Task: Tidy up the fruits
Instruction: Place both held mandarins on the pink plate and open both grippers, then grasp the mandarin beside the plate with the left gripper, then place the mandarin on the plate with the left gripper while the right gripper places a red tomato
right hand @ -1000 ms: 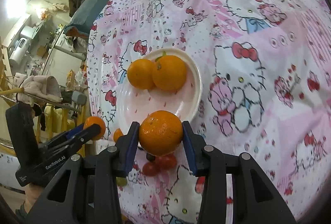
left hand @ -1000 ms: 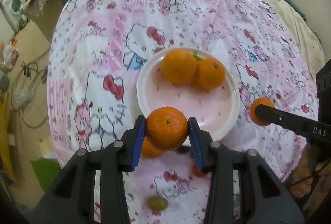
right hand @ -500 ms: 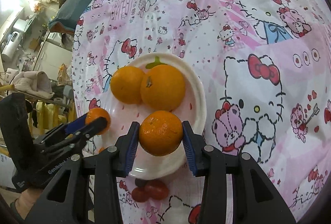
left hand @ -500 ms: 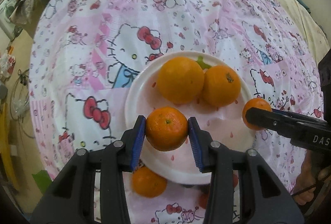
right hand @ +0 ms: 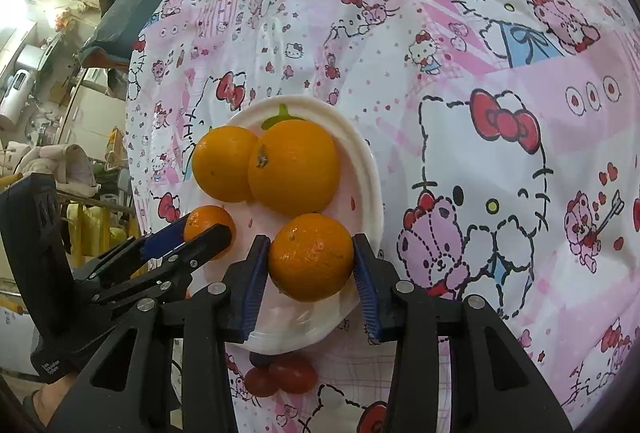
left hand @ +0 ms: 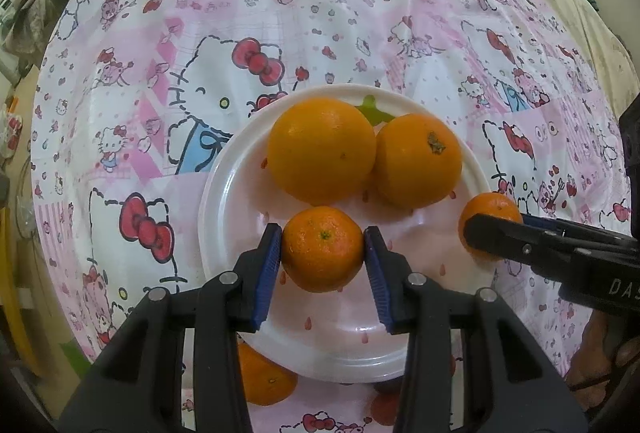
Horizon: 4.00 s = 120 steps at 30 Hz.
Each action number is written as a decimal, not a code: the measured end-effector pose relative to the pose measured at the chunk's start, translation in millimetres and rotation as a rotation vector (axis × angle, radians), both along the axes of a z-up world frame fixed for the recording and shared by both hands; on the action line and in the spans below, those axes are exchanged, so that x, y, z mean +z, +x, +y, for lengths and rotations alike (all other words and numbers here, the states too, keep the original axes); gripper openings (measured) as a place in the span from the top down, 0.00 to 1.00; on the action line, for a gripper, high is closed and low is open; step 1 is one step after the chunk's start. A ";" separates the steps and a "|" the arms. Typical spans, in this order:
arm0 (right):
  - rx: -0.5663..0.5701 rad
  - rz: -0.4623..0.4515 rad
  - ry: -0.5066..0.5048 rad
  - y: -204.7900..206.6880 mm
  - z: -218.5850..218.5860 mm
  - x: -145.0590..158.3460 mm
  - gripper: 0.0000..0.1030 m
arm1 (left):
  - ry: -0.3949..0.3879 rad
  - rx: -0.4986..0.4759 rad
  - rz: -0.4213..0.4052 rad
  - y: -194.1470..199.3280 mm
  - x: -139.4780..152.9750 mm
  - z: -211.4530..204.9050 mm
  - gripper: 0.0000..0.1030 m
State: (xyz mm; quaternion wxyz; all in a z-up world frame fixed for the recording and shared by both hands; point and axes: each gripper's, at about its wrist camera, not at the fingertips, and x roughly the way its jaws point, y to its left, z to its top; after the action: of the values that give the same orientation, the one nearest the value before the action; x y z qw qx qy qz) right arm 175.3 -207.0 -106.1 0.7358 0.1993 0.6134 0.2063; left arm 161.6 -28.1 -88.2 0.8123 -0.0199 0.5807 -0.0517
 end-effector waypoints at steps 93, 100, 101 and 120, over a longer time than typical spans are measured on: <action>0.021 0.119 0.001 -85.4 -6.3 5.5 0.27 | -0.018 0.160 0.144 -80.0 -11.9 42.6 0.64; 0.079 0.106 -0.007 -85.1 19.0 -3.7 0.45 | -0.033 0.177 0.069 -94.3 12.9 60.8 0.64; 0.086 0.110 -0.009 -84.9 21.5 -6.0 0.48 | -0.035 0.178 0.057 -95.1 16.2 62.1 0.64; 0.110 0.128 0.015 -85.8 19.6 -16.8 0.64 | -0.073 0.171 0.020 -87.8 25.4 56.5 0.64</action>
State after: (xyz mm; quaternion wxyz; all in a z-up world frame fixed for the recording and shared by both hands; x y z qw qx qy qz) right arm 89.5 -187.4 -122.9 0.6813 0.1838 0.6674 0.2378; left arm 73.8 28.4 -62.8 0.8065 -0.0995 0.5829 -0.0029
